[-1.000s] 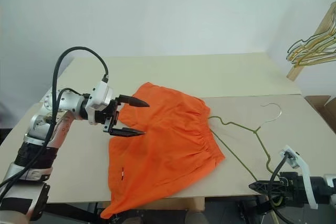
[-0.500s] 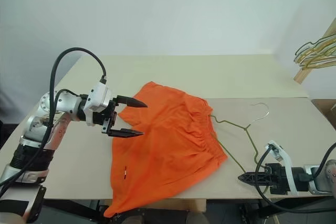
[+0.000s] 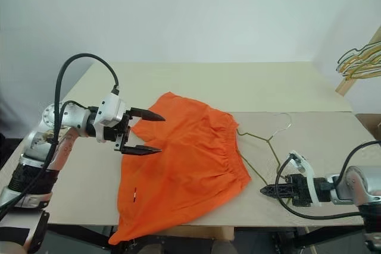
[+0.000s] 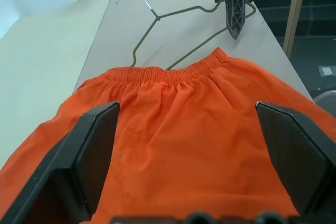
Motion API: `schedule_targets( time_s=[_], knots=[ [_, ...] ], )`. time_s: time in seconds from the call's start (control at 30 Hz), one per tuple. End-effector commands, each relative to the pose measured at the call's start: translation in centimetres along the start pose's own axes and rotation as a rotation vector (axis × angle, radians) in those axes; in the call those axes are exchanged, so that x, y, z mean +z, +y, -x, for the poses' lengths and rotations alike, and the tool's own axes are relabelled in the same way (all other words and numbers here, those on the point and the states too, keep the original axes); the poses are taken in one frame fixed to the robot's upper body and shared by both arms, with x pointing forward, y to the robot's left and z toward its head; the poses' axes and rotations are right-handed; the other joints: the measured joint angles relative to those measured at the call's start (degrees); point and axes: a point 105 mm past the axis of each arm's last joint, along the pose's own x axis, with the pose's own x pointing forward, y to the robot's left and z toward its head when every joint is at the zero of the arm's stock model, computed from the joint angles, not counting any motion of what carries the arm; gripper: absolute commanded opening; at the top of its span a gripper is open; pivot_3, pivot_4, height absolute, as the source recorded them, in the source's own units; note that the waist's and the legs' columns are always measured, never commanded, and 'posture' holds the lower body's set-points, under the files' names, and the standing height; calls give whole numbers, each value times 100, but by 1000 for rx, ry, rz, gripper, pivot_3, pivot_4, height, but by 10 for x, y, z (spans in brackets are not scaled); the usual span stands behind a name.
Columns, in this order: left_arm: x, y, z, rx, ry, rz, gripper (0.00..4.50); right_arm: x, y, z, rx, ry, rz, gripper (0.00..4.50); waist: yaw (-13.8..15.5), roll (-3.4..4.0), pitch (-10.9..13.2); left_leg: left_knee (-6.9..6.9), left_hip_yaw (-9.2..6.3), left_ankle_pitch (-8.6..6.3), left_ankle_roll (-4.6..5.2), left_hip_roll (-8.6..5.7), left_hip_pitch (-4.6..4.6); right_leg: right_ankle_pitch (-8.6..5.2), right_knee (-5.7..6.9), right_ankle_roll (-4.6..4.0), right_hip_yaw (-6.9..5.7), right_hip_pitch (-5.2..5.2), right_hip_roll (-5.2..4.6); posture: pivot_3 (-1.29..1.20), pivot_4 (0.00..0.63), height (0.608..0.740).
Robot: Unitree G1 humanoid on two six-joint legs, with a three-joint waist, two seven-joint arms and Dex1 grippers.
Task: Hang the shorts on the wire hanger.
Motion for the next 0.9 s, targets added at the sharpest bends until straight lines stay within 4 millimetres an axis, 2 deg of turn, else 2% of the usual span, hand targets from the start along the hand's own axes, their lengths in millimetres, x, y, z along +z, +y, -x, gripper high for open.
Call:
schedule_targets(
  time_s=[0.03,0.13,0.2,0.3,0.37,0.53,0.73,0.9],
  knots=[
    [13,3,6,23,3,-71,4476,-6,14,0,56,54,53,0,49,0,0,1,0,0,0,0,0,0,0,0,0,0,0,14,19,740],
    [14,4,6,24,4,-73,4476,-10,22,0,109,78,80,0,105,0,0,2,0,0,0,1,1,0,1,0,-2,3,0,23,18,740],
    [13,4,6,25,6,-74,4476,-3,17,-2,92,56,79,0,123,0,0,3,0,0,0,0,4,0,2,0,-2,5,0,26,16,740],
    [13,5,6,29,13,-85,4476,20,4,-9,25,-30,44,0,80,-1,0,2,3,0,0,2,8,0,3,0,0,5,2,33,16,740],
    [14,8,7,39,17,-92,4476,34,2,-12,19,-81,10,0,57,-1,0,1,4,0,0,1,9,1,5,-1,1,4,3,38,14,740],
    [15,9,10,43,21,-97,4476,26,7,-17,62,-24,18,0,180,0,-1,-1,0,0,0,0,-2,0,-1,-2,-4,-4,0,46,13,740],
    [13,7,9,41,23,-97,4476,18,26,-22,185,45,60,0,220,1,-1,1,1,0,0,1,3,0,6,-2,-4,-3,2,56,9,740],
    [13,8,11,47,26,-103,4476,32,20,-29,168,15,18,0,186,1,-1,1,2,0,0,1,3,-1,4,-3,-2,-4,2,63,3,740]
  ],
)
